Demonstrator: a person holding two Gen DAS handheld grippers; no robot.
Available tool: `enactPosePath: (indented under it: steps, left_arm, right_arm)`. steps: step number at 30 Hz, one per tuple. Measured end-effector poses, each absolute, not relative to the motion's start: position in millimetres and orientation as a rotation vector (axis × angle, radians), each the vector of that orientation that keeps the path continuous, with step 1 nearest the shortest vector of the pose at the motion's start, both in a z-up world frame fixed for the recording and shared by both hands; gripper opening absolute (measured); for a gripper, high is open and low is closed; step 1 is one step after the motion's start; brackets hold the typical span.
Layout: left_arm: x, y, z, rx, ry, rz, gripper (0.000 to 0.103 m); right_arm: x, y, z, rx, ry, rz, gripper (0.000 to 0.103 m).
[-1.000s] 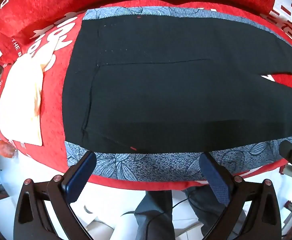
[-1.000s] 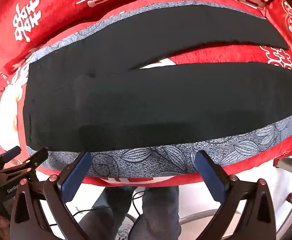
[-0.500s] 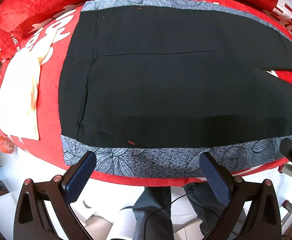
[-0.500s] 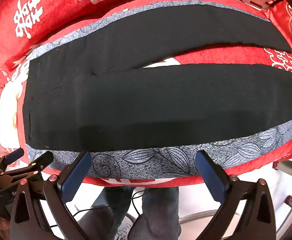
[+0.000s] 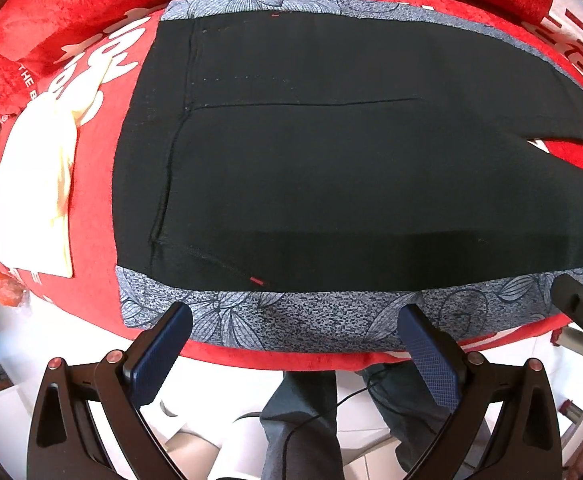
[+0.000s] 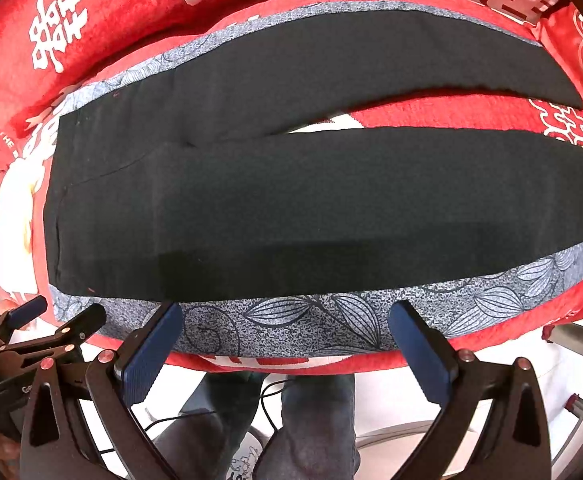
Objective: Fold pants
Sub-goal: 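Position both grippers open above the waistband edge of the black trousers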
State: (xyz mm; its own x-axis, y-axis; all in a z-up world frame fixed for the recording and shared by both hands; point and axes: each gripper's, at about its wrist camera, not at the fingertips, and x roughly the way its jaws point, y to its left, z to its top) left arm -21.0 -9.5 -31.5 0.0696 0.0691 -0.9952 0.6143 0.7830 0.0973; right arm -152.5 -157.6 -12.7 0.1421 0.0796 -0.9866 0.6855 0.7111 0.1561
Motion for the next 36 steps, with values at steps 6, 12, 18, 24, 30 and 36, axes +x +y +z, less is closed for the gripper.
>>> enactPosePath:
  steps: [6,12,18,24,30,36]
  left_arm:
    - [-22.6,-8.5,-30.1,0.586,1.453,-0.447,0.103]
    - [-26.2,-8.5,-24.2,0.592,1.418,-0.428,0.103]
    - [-29.5,-5.2,-21.6,0.568,1.426,-0.389,0.103]
    - [-35.0,-1.1,-19.9,0.562,1.426,-0.353,0.103]
    - [-37.8,6.1,-19.1,0.560,1.440,-0.342,0.103]
    - [-35.1,12.3,-26.0,0.556,1.440,-0.366,0.103]
  right_arm:
    - [-154.2,-158.3,-13.7,0.690,1.378,-0.483,0.103]
    - [-156.1,-159.2,-16.9,0.682,1.385,-0.472,0.103]
    - [-157.3,-162.2,-20.5,0.657,1.398,-0.458,0.103]
    - [-152.9,-162.8,-28.9,0.626,1.423,-0.431,0.103]
    - [-148.1,-158.9,-31.3,0.571,1.440,-0.423,0.103]
    - [-145.8,-155.2,-34.5,0.548,1.443,-0.442,0.103]
